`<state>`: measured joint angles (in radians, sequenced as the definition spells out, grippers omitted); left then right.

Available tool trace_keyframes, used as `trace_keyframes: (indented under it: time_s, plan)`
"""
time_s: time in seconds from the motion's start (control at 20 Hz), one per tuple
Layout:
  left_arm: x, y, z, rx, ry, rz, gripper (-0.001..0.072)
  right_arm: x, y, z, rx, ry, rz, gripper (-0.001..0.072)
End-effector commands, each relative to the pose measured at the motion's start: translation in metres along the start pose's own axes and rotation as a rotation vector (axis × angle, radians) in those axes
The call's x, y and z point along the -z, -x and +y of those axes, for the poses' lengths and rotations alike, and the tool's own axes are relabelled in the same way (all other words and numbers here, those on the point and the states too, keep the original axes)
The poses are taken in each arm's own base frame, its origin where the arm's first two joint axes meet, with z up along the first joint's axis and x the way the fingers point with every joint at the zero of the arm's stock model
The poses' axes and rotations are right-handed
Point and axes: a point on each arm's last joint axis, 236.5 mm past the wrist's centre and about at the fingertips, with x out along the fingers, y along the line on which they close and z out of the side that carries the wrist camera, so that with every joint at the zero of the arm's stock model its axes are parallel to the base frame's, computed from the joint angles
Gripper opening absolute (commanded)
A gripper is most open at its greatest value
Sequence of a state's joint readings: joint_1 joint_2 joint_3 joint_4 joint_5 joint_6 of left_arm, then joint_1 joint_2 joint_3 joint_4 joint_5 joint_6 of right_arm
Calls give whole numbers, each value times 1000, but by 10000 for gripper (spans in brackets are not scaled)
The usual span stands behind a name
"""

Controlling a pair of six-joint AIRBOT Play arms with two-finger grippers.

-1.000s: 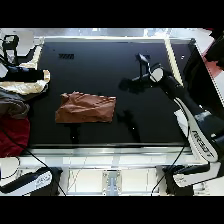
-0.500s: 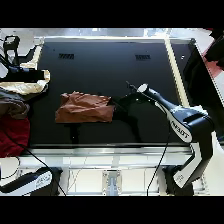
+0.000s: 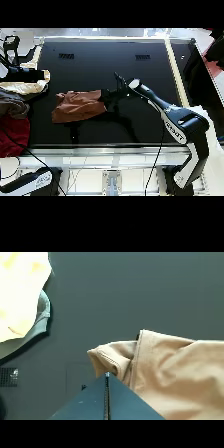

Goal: Fold the shirts.

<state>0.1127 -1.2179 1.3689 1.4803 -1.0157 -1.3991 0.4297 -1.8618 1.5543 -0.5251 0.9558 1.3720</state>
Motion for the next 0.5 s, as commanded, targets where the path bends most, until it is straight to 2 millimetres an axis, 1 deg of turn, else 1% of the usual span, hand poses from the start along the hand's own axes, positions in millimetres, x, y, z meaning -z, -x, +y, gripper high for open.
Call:
trace_keyframes:
  time_s: [0.0, 0.1, 0.15, 0.2, 0.25, 0.3, 0.35, 0.4, 0.45]
  plan:
    - [1, 0, 0, 0, -1, 4, 14, -28, 62, -12, 205, 210, -2, 15]
    - [1, 0, 0, 0, 0, 4, 14, -51, 130, -43, 411, 213, -72, 15]
    - [1, 0, 0, 0, -1, 4, 14, -63, 172, -54, 502, 205, -133, 16]
    - [1, 0, 0, 0, -1, 4, 14, -73, 212, -61, 570, 198, -194, 16]
    - [1, 0, 0, 0, 0, 4, 14, -79, 257, -67, 632, 181, -260, 16]
    - [1, 0, 0, 0, 0, 4, 14, -80, 297, -71, 677, 163, -309, 16]
    - [1, 0, 0, 0, 0, 4, 14, -75, 339, -77, 725, 130, -353, 16]
    - [1, 0, 0, 0, 0, 4, 14, -65, 380, -85, 776, 90, -389, 15]
    - [1, 0, 0, 0, 0, 4, 14, -53, 417, -92, 824, 45, -421, 16]
